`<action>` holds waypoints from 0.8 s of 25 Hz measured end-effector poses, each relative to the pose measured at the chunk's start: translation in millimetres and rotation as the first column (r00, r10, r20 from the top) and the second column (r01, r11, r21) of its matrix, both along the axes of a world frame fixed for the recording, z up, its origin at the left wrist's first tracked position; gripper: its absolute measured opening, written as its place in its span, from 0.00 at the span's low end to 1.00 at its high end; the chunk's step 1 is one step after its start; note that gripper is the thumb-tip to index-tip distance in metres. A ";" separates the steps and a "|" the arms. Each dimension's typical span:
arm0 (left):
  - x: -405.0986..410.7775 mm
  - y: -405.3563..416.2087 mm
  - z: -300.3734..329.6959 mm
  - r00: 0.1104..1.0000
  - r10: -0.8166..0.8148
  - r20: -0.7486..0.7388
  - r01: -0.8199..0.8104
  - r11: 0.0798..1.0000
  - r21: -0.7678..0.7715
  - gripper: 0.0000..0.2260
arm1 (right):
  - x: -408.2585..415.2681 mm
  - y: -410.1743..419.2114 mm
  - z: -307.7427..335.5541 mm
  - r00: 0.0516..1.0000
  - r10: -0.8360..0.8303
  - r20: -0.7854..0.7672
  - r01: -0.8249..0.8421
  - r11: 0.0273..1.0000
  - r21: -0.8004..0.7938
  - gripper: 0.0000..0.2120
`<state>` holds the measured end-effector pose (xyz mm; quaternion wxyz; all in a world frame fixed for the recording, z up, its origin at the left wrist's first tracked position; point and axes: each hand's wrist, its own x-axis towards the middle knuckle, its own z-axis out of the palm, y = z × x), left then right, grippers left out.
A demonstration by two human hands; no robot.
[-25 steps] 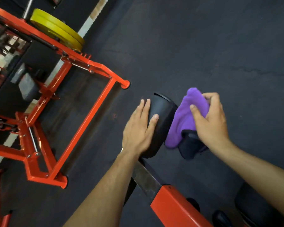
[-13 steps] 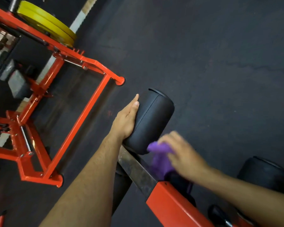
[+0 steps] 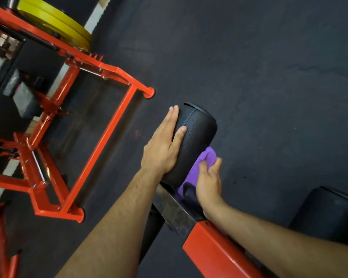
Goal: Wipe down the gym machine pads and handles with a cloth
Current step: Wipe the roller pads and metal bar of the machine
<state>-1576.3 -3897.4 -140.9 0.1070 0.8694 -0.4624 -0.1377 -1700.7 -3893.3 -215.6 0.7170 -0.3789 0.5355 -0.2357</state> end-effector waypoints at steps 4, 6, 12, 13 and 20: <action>10.2 -0.7 -2.6 0.997 0.003 -0.072 -0.004 1.000 -0.005 0.30 | 29.9 -86.2 -27.4 0.970 -0.235 0.055 0.214 0.942 0.260 0.06; 12.9 0.7 -3.6 0.995 -0.014 -0.095 0.013 1.000 -0.014 0.37 | 37.1 -118.2 -39.2 0.917 -0.339 0.210 0.226 0.876 0.425 0.10; 24.2 -1.8 0.0 0.988 0.073 -0.137 -0.064 0.996 0.068 0.39 | -4.1 -63.0 -44.1 0.871 0.131 0.474 -0.395 0.760 0.516 0.22; 24.1 -0.9 1.9 0.988 0.104 -0.111 -0.092 0.990 0.108 0.38 | -18.9 -64.5 -35.9 0.870 0.187 0.456 -0.420 0.765 0.488 0.20; -17.0 36.3 21.3 0.980 0.189 0.063 -0.198 0.961 0.193 0.41 | -130.6 -84.4 92.1 0.948 0.248 0.197 -0.299 0.908 0.293 0.14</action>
